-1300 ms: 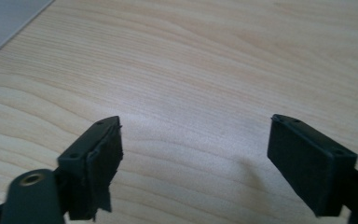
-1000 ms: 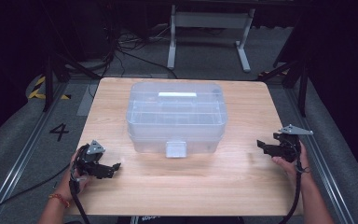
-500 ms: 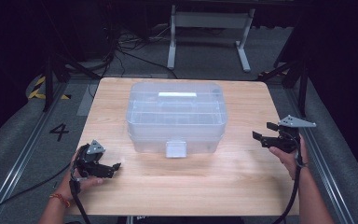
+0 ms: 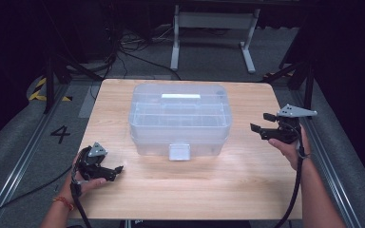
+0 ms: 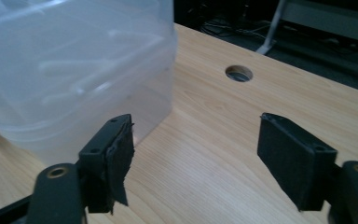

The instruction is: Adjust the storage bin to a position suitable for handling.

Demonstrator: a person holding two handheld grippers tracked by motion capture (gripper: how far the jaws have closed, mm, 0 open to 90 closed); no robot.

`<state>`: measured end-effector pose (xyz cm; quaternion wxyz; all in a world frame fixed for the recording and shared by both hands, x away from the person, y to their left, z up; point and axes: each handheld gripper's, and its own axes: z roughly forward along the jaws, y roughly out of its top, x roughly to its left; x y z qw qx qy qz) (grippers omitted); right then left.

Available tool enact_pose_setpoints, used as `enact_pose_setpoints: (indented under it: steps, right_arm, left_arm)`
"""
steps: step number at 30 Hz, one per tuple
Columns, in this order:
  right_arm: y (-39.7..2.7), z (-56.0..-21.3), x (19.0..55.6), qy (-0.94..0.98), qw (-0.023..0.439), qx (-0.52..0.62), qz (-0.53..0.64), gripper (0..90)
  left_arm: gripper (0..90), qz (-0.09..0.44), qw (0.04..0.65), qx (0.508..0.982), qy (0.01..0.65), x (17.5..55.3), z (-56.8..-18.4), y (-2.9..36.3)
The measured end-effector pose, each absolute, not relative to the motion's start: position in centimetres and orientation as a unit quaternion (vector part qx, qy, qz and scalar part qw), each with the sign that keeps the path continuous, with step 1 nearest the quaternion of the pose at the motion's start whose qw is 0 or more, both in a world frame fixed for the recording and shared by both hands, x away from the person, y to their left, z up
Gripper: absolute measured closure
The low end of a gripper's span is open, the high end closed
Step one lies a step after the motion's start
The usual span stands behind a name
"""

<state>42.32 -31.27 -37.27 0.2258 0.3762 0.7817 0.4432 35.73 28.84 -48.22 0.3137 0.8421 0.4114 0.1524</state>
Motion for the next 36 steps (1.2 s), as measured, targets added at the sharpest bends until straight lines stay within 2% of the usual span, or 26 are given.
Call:
enact_pose_setpoints:
  steps: [22,36]
  right_arm:
    - [-25.8,-32.4,44.5,0.800,0.219,0.319,0.459,33.3]
    - [-21.1,-31.9,45.7,0.825,0.205,0.280,0.446,33.9]
  left_arm:
    - [0.5,0.152,0.314,0.843,0.410,35.7,-48.2,28.8]
    - [0.5,0.154,0.314,0.843,0.408,35.8,-48.2,28.9]
